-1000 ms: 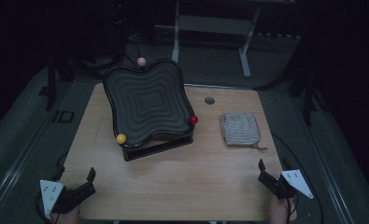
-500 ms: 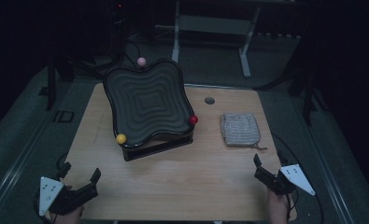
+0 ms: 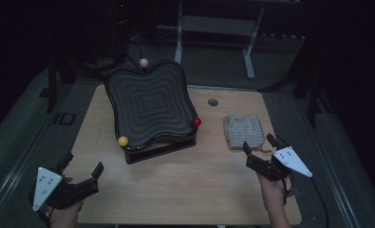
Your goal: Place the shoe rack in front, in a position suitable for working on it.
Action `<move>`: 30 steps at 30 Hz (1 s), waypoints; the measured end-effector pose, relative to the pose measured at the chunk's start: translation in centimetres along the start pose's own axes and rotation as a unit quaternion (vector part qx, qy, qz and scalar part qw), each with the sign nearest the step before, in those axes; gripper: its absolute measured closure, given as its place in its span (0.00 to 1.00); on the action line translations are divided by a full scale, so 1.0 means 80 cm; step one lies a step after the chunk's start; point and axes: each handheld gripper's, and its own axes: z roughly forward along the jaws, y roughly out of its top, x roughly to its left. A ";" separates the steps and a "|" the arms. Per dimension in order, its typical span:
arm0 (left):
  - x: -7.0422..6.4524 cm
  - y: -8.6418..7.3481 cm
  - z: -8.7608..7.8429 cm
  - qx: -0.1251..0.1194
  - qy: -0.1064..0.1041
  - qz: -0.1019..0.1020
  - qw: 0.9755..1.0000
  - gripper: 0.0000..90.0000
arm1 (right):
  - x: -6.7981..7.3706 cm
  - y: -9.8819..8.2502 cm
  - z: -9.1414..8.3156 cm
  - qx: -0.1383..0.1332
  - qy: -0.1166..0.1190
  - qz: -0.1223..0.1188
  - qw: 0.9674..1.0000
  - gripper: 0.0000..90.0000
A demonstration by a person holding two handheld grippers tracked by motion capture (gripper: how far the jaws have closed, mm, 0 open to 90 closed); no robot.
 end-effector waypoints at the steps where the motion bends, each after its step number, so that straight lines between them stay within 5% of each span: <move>1: 0.000 0.003 0.002 0.001 -0.004 0.000 1.000 0.01 | 0.000 0.000 0.000 0.000 0.000 0.000 1.000 0.13; 6: -0.002 0.014 0.016 0.000 -0.024 0.010 1.000 0.01 | 0.014 0.015 0.018 -0.008 0.017 -0.001 1.000 0.13; 10: -0.007 0.023 0.030 0.005 -0.037 0.024 0.999 0.01 | 0.026 0.025 0.037 -0.010 0.058 0.003 0.998 0.13; 11: -0.007 0.024 0.034 0.007 -0.043 0.032 0.999 0.01 | 0.035 0.028 0.049 -0.005 0.088 -0.001 0.996 0.13; 12: -0.009 0.024 0.037 0.009 -0.042 0.041 0.998 0.01 | 0.035 0.028 0.049 -0.005 0.088 -0.001 0.996 0.13; 13: -0.010 0.025 0.042 0.012 -0.046 0.051 0.998 0.01 | 0.045 0.030 0.064 0.005 0.122 -0.001 0.992 0.13; 18: -0.015 0.021 0.063 0.033 -0.077 0.056 0.995 0.01 | 0.064 0.028 0.090 0.011 0.165 0.002 0.986 0.13; 22: -0.017 0.016 0.076 0.042 -0.085 0.064 0.993 0.01 | 0.071 0.027 0.105 0.013 0.168 0.005 0.986 0.13; 24: -0.021 0.008 0.087 0.043 -0.076 0.081 0.993 0.05 | 0.077 0.024 0.122 0.029 0.166 -0.009 0.986 0.13; 30: -0.028 -0.004 0.106 0.063 -0.075 0.088 0.991 0.06 | 0.089 0.012 0.151 0.066 0.143 -0.030 0.987 0.19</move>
